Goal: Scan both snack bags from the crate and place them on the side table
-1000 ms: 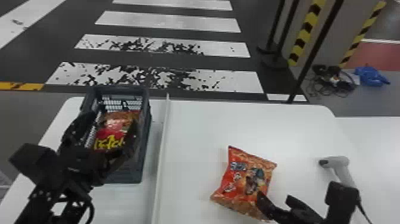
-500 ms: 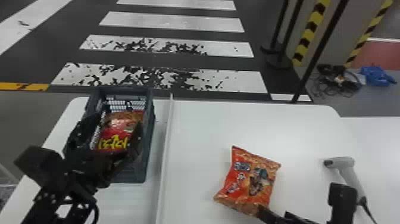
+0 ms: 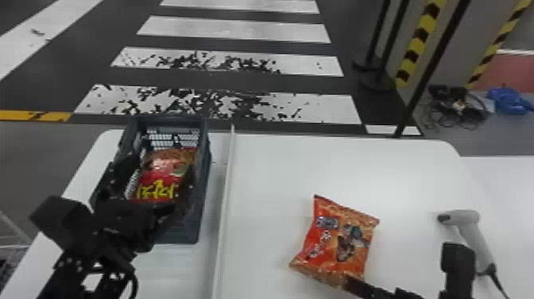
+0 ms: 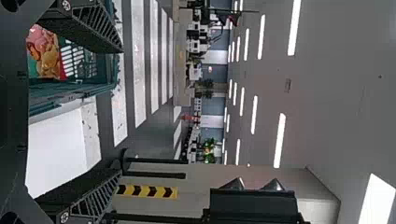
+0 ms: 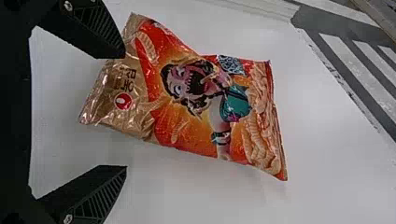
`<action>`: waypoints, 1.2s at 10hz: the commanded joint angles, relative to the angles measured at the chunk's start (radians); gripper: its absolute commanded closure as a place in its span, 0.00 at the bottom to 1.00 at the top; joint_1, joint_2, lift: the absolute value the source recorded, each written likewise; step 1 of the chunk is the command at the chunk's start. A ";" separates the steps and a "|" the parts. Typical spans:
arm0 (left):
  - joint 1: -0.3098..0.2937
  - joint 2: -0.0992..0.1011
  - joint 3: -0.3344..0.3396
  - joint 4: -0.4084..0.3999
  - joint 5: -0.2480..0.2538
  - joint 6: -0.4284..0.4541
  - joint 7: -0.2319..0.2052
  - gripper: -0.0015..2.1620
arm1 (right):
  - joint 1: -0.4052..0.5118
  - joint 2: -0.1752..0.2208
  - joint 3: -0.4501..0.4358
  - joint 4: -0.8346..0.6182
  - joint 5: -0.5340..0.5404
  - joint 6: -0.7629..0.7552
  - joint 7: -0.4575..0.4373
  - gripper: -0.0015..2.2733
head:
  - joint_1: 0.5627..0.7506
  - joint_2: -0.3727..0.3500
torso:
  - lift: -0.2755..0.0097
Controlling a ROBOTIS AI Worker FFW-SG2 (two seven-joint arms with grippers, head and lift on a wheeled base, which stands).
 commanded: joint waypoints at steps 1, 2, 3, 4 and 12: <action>0.000 0.000 0.000 0.005 0.000 0.000 0.002 0.04 | -0.038 0.004 -0.024 0.039 -0.032 0.049 0.004 0.03 | 0.70 0.45 | 0.62; 0.000 0.000 0.000 0.005 0.000 0.000 0.000 0.04 | -0.061 0.004 -0.043 0.059 -0.061 0.095 0.026 0.04 | 0.70 0.45 | 0.62; 0.000 0.000 0.000 0.008 0.000 0.003 0.002 0.04 | -0.086 0.004 -0.064 0.085 -0.097 0.141 0.055 0.13 | 0.70 0.46 | 0.62; 0.002 0.000 0.000 0.008 0.002 0.003 0.002 0.04 | -0.115 0.004 -0.097 0.116 -0.149 0.202 0.098 0.27 | 0.70 0.48 | 0.62; 0.011 0.000 0.000 0.013 0.003 0.003 0.000 0.04 | -0.038 0.004 0.020 -0.005 0.074 -0.013 0.170 0.02 | 0.70 0.50 | 0.62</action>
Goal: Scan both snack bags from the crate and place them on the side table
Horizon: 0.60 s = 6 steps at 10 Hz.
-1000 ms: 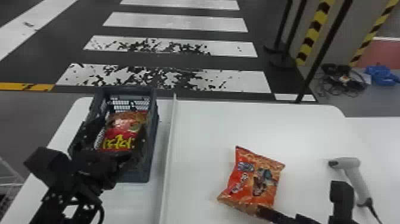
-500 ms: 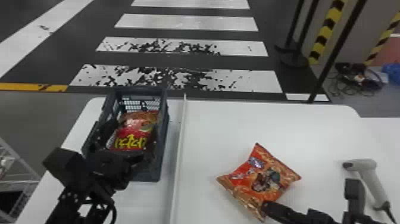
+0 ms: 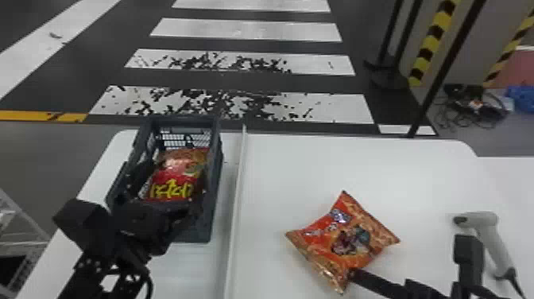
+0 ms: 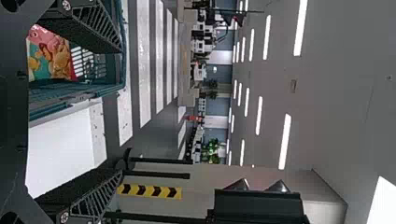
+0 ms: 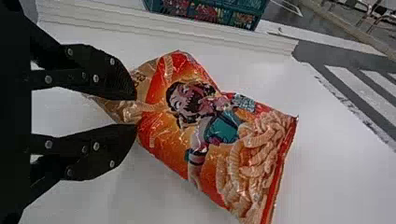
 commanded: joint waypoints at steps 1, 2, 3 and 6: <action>0.001 0.000 0.000 0.002 0.001 0.000 0.000 0.04 | 0.106 0.004 0.158 -0.118 0.267 -0.326 0.003 0.02 | 0.70 0.50 | 0.62; -0.001 -0.002 0.000 0.002 0.001 -0.003 0.000 0.04 | 0.169 0.004 0.288 -0.148 0.536 -0.571 0.000 0.02 | 0.70 0.49 | 0.62; 0.001 -0.002 0.000 0.000 0.004 -0.003 0.000 0.04 | 0.217 0.004 0.385 -0.143 0.786 -0.789 -0.003 0.02 | 0.70 0.49 | 0.62; 0.004 0.000 0.017 0.002 0.018 -0.006 0.000 0.04 | 0.343 0.004 0.492 -0.175 0.997 -0.848 0.021 0.03 | 0.70 0.60 | 0.62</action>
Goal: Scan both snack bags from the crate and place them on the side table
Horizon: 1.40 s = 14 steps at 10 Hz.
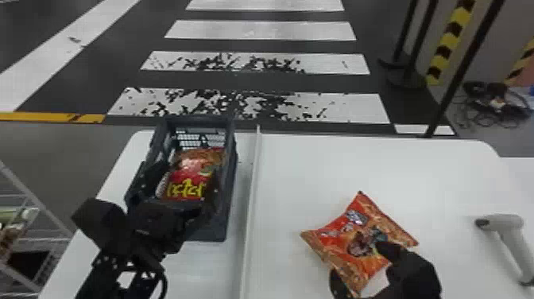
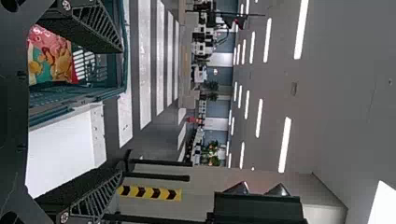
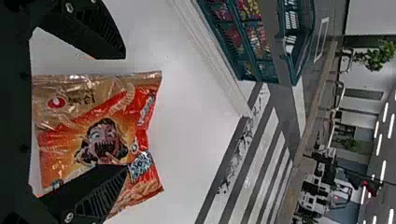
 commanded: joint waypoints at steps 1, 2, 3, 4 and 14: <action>0.002 0.000 0.008 0.002 0.003 -0.001 0.000 0.04 | 0.063 0.004 0.036 -0.033 0.052 0.002 0.022 0.03 | 0.70 0.62 | 0.62; 0.002 0.000 0.008 0.008 0.007 -0.001 0.000 0.04 | 0.069 0.004 0.048 -0.038 0.077 0.002 0.026 0.03 | 0.70 0.66 | 0.62; 0.000 -0.001 0.005 0.012 0.008 -0.001 -0.002 0.04 | 0.064 0.004 0.058 -0.032 0.111 0.002 0.034 0.04 | 0.70 0.68 | 0.62; 0.002 -0.003 0.003 0.012 0.008 -0.004 -0.002 0.04 | 0.051 0.004 0.059 -0.012 0.126 0.002 0.034 0.05 | 0.70 0.69 | 0.62; 0.022 -0.001 0.023 0.009 0.020 -0.019 -0.006 0.04 | -0.123 0.004 0.087 0.246 0.304 -0.044 -0.012 0.10 | 0.70 0.70 | 0.62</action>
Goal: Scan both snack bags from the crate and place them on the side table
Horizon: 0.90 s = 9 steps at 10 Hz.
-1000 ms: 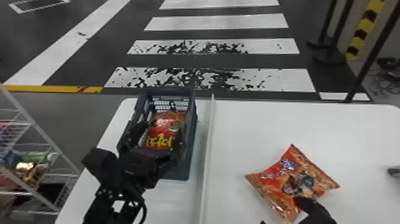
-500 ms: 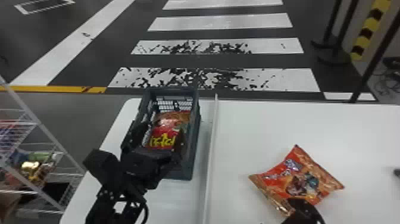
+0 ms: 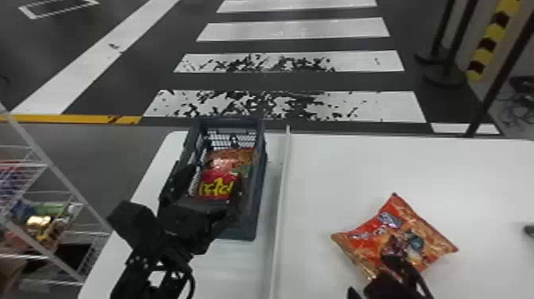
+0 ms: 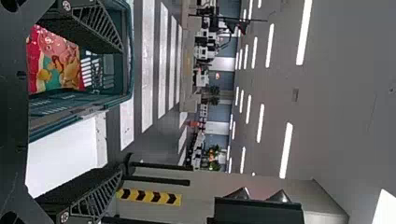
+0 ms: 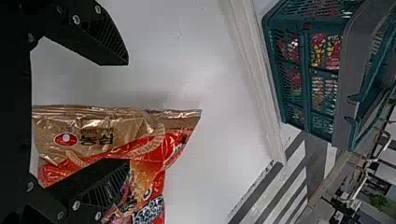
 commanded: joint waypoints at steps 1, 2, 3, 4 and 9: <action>0.005 0.000 0.006 -0.001 0.002 -0.001 0.000 0.04 | -0.020 0.004 0.001 0.026 0.041 0.002 -0.006 0.10 | 0.70 0.70 | 0.62; 0.005 0.000 0.008 -0.001 0.005 -0.001 -0.002 0.04 | -0.030 0.004 0.001 0.030 0.073 0.020 -0.006 0.13 | 0.70 0.69 | 0.62; 0.005 0.000 0.008 0.002 0.006 -0.004 -0.002 0.04 | -0.037 0.004 0.008 0.035 0.113 0.085 -0.006 0.22 | 0.70 0.68 | 0.62; 0.005 0.000 0.010 0.002 0.009 -0.010 -0.003 0.04 | -0.040 0.004 0.010 0.037 0.118 0.116 -0.006 0.54 | 0.70 0.67 | 0.62; 0.006 0.000 0.011 0.004 0.014 -0.010 -0.008 0.04 | -0.002 0.004 -0.004 -0.054 0.011 0.082 -0.054 0.99 | 0.70 0.64 | 0.62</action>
